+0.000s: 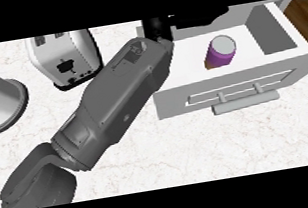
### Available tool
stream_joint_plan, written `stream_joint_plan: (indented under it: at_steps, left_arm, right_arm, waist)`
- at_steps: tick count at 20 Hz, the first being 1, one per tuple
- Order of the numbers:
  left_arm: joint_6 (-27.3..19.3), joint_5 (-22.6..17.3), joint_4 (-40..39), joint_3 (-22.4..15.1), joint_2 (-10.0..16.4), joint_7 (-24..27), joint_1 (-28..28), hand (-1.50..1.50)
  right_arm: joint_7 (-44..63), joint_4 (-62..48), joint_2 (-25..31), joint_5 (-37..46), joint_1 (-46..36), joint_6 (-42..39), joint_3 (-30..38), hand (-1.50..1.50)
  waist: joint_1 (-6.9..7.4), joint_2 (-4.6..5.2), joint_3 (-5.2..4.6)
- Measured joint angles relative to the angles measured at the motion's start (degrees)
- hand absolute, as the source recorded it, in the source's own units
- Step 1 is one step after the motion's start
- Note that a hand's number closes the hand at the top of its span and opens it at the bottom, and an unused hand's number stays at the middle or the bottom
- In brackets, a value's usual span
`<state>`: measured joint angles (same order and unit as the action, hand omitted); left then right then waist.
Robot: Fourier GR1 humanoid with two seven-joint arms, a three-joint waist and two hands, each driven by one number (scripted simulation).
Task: Pick up the can, place it into the drawer and close the drawer
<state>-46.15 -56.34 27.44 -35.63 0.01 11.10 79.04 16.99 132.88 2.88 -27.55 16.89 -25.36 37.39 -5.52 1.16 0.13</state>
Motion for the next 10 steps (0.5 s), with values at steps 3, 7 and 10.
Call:
stream_joint_plan:
  at_steps: [3,7,10]
  left_arm:
    - [0.35,-0.90,0.03,0.41,-0.01,0.93,0.46,-1.50]
    - [1.31,-2.18,-0.13,0.88,-0.01,2.91,1.06,-1.50]
    - [0.93,-3.03,0.43,0.77,-0.01,3.78,1.81,-1.50]
  right_arm:
    - [-3.83,1.10,1.76,3.98,-0.78,-1.97,1.34,-1.50]
    - [-6.96,2.38,2.56,9.33,-3.44,-3.27,-0.68,-1.50]
    - [-9.36,3.42,3.07,14.02,-4.97,-4.34,-2.33,-1.50]
  waist:
    - [0.34,-0.01,-0.02]
    - [1.02,0.09,-0.03]
    - [1.48,-0.03,-0.04]
